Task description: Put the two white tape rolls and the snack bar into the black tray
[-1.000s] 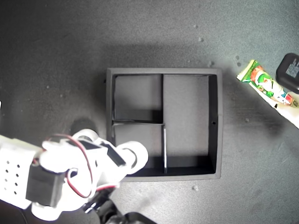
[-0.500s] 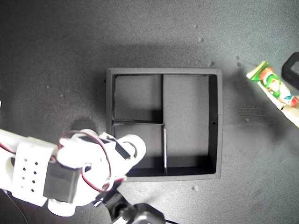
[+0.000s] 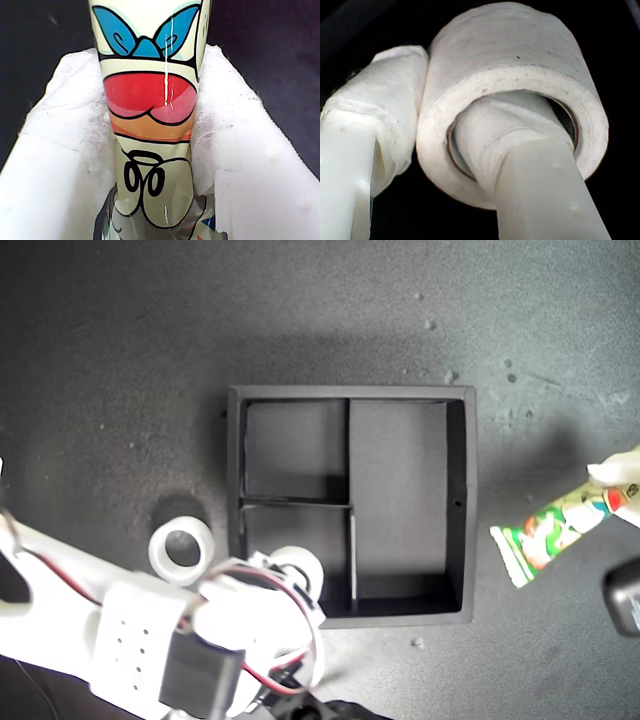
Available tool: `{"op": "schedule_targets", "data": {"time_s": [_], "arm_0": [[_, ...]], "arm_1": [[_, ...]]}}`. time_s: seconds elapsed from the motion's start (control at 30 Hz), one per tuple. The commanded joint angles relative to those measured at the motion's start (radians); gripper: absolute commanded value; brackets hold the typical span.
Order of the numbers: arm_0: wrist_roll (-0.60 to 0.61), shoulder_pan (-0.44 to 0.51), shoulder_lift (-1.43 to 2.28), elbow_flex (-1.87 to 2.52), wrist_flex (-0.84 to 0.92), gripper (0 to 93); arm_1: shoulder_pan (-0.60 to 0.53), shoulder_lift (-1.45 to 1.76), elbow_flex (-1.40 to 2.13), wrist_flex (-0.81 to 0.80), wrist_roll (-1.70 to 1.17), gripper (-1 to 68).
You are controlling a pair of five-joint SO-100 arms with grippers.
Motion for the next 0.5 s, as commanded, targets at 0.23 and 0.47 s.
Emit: {"op": "schedule_targets", "data": {"time_s": [0.23, 0.47], "arm_0": [[-0.161, 0.003, 0.043, -0.06, 0.051, 0.0], [-0.221, -0.005, 0.123, 0.124, 0.051, 0.0]], "arm_1": [[0.052, -0.097, -0.23, -0.107, -0.492, -0.1], [0.055, -0.517, -0.578, -0.092, -0.589, -0.1]]}}
